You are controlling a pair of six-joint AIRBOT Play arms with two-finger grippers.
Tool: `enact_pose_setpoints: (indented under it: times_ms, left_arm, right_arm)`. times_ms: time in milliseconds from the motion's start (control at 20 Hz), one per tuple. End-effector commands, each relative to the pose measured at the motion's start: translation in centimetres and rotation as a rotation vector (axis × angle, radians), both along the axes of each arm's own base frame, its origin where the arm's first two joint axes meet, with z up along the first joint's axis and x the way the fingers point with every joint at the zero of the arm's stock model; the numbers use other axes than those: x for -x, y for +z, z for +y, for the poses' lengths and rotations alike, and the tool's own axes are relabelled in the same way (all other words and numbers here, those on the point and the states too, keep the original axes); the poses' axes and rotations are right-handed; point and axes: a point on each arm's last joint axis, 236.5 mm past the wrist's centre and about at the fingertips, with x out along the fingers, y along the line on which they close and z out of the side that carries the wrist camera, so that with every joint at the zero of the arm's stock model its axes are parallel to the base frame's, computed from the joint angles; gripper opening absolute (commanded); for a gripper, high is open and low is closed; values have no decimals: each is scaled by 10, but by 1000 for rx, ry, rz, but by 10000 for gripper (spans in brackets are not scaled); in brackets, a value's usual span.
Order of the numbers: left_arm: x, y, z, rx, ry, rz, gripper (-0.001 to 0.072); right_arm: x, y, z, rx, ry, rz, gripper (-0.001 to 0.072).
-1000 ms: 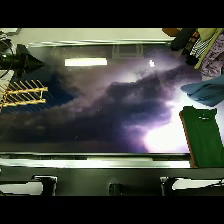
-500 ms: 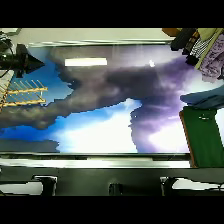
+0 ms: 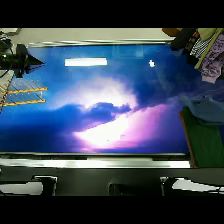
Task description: Fold the clothes and pants, and hang the long-sleeved shirts on hangers.
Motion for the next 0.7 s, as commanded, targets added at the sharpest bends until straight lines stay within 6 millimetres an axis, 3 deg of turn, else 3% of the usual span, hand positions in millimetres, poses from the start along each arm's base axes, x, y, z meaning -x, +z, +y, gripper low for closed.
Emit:
enact_pose_setpoints:
  times_ms: [0,200,450,650]
  left_arm:
    - [-1,-2,0,-1,-1,3,15]
    - [0,-3,-10,-6,-27,0,15]
    - [3,-4,-30,-25,-83,-14,15]
    - [5,-7,-36,-42,-95,-11,15]
  right_arm:
    - [50,-42,10,-34,-5,208,24]
    - [84,-68,22,-70,3,344,24]
    - [121,-81,20,-52,13,495,24]
    - [137,-91,23,-58,22,555,24]
